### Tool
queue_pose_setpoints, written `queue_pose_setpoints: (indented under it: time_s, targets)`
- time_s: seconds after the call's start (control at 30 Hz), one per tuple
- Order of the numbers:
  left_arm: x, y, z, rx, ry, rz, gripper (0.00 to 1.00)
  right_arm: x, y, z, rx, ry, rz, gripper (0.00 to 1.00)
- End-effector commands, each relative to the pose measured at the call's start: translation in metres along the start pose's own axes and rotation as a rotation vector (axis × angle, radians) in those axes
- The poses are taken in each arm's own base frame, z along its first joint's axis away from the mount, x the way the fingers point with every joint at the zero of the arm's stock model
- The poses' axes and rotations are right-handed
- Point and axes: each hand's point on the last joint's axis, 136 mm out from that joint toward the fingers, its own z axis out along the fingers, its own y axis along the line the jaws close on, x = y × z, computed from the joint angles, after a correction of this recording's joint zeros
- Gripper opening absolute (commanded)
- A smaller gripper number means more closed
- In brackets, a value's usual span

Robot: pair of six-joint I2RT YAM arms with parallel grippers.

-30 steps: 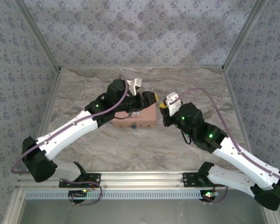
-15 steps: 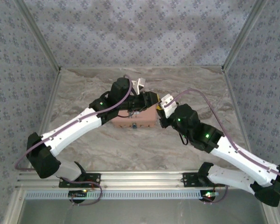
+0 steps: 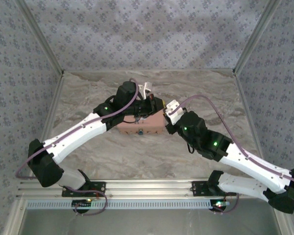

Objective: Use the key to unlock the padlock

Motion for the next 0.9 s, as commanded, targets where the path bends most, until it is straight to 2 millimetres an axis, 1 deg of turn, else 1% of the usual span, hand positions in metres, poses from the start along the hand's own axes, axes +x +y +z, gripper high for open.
queue_pose_setpoints:
  time_s: [0.0,0.07,0.2,0.23,0.27,0.3,0.37,0.43,0.57,0.7,0.87]
  targets:
    - [0.002,-0.013,0.001,0.027,0.016,0.001,0.04,-0.018,-0.005,-0.003,0.048,-0.051,-0.022,0.0]
    - [0.002,-0.011,0.001,0.022,0.013,0.003,0.0,-0.018,-0.004,-0.004,0.049,-0.052,-0.029,0.0]
    - [-0.001,-0.008,-0.001,0.012,-0.006,0.013,0.0,-0.019,-0.003,-0.006,0.042,-0.053,-0.009,0.0]
    - [-0.002,-0.006,-0.001,0.01,-0.012,0.02,0.0,-0.016,-0.001,-0.006,0.023,-0.04,0.008,0.08]
    - [-0.004,-0.004,-0.002,0.005,-0.021,0.027,0.0,-0.012,0.001,-0.006,0.0,-0.027,0.021,0.11]
    - [-0.006,-0.002,-0.003,0.001,-0.03,0.036,0.0,-0.009,-0.001,-0.005,-0.004,-0.015,0.035,0.14]
    - [-0.011,0.003,-0.006,-0.012,-0.052,0.064,0.0,-0.002,-0.004,-0.005,-0.03,0.017,0.072,0.22]
    - [-0.016,0.009,-0.009,-0.025,-0.072,0.086,0.0,0.001,-0.01,-0.008,-0.046,0.022,0.126,0.3]
    - [-0.025,0.018,-0.018,-0.05,-0.109,0.156,0.0,0.003,-0.02,-0.019,-0.091,0.002,0.242,0.38]
    - [-0.029,0.019,-0.025,-0.053,-0.127,0.237,0.0,0.008,-0.029,-0.024,-0.138,0.017,0.358,0.4]
    - [-0.03,0.01,-0.033,-0.004,-0.143,0.334,0.0,0.005,-0.028,-0.019,-0.316,0.035,0.617,0.38]
